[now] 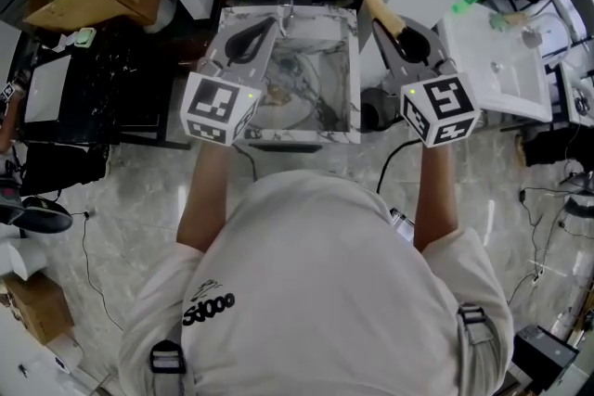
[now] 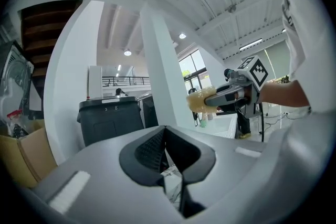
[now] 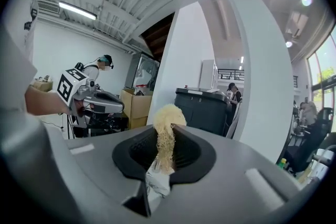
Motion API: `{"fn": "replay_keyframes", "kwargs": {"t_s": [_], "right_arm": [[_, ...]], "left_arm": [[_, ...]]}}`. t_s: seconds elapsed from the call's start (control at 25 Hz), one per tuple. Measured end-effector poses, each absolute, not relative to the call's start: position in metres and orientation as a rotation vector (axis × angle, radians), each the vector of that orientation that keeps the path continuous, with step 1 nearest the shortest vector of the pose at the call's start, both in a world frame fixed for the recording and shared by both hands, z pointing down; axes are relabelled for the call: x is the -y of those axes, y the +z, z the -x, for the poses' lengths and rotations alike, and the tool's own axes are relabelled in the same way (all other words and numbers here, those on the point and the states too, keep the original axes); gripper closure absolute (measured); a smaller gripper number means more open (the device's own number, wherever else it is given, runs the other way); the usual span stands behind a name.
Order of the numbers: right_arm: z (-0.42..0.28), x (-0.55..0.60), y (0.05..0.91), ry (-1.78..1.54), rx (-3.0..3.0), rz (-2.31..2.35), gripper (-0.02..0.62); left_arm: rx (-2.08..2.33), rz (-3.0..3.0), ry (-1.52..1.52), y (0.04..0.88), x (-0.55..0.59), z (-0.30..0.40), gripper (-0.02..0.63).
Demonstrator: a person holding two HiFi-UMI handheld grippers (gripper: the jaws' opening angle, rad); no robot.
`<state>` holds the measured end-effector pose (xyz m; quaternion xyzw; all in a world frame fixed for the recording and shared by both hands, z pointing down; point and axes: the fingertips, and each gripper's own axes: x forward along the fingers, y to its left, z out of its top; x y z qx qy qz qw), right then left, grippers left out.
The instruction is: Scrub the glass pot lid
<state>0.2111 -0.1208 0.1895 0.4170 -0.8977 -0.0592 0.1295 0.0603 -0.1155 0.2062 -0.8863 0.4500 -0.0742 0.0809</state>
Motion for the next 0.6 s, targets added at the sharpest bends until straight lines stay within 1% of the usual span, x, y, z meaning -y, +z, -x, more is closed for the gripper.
{"fn": "replay_keyframes", "kwargs": {"t_s": [0.32, 0.6], "right_arm": [[-0.208, 0.115, 0.157, -0.309, 2.642, -1.204, 0.546], [-0.203, 0.118, 0.157, -0.310, 2.641, -1.183, 0.549]], "left_arm": [[-1.302, 2.602, -0.141, 0.166, 0.113, -0.072, 0.595], [-1.281, 2.572, -0.150, 0.156, 0.111, -0.078, 0.595]]}}
